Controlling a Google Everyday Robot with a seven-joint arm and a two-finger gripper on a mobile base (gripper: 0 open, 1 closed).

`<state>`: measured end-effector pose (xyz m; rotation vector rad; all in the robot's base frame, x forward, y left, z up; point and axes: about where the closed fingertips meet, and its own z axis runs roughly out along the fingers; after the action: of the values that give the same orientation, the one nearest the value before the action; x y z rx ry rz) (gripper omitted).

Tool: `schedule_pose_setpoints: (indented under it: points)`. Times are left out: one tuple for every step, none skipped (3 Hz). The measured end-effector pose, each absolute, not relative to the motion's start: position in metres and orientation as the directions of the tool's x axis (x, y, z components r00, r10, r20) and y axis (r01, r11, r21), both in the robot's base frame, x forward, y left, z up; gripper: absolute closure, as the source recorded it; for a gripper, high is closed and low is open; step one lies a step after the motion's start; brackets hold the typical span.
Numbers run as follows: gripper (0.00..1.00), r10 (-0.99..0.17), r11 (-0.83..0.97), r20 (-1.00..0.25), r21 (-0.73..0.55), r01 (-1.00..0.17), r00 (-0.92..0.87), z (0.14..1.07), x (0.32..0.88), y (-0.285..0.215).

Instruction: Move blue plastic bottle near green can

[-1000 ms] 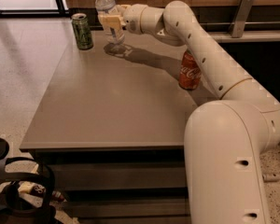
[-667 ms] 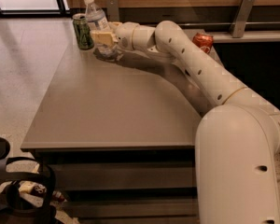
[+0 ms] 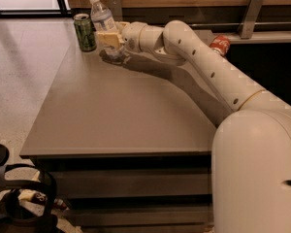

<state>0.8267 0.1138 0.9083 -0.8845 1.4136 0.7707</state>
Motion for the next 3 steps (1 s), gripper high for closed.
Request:
schedule_pose_setpoints:
  points:
    - [0.53,-0.063,0.482,-0.998,-0.056,-0.875,0.029,0.9078,0.8259,0.1169]
    - [0.21,-0.062,0.476,-0.998,-0.054,-0.878,0.028,0.9073,0.8250,0.1215]
    - [0.00,-0.061,0.471,-0.998,-0.053,-0.880,0.027,0.9068,0.8240,0.1259]
